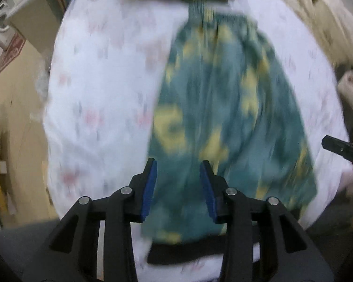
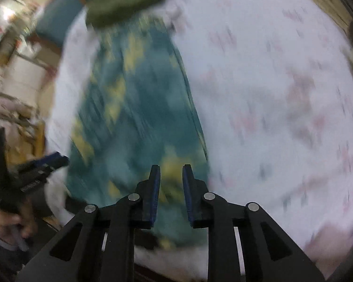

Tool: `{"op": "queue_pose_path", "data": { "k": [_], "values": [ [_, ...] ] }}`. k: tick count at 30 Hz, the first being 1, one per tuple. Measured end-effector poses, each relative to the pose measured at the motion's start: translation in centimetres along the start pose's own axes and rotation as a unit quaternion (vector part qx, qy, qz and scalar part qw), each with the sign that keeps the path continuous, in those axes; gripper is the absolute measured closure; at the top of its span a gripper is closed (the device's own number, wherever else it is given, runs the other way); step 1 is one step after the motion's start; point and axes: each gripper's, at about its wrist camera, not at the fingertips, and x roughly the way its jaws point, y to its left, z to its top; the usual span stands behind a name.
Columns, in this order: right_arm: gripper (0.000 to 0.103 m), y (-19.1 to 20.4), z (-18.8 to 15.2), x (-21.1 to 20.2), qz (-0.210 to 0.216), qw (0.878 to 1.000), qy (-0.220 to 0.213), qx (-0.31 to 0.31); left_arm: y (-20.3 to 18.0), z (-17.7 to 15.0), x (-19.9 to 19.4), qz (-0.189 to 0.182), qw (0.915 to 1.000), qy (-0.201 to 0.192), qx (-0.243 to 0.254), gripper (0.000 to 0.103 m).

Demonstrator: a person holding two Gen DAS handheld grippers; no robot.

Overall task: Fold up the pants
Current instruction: 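Grasp the elastic waistband with both grippers and lift it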

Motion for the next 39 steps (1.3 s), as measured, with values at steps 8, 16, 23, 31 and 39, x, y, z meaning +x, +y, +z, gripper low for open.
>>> {"op": "queue_pose_path", "data": {
  "k": [8,16,23,31,39],
  "values": [
    [0.081,4.6,8.8,4.7,0.043,0.996,-0.046,-0.060,-2.4,9.7,4.1,-0.044,0.9961,-0.047,0.061,0.095],
    [0.090,4.5,12.6,11.8,0.017,0.997,-0.008,-0.078,-2.3,11.9,10.0,-0.055,0.9967,-0.007,0.060,0.095],
    [0.103,-1.0,14.2,12.0,-0.062,0.998,-0.001,-0.029,-2.4,12.5,10.5,-0.059,0.9965,0.000,0.058,0.095],
    [0.095,-3.3,16.1,8.8,0.029,0.998,-0.046,0.010,-0.5,13.8,7.3,-0.100,0.9950,0.007,-0.010,0.094],
    [0.042,-2.3,19.9,9.6,0.116,0.992,-0.052,0.011,1.1,19.6,7.2,-0.102,0.9937,-0.035,-0.031,0.048]
  ]
}}
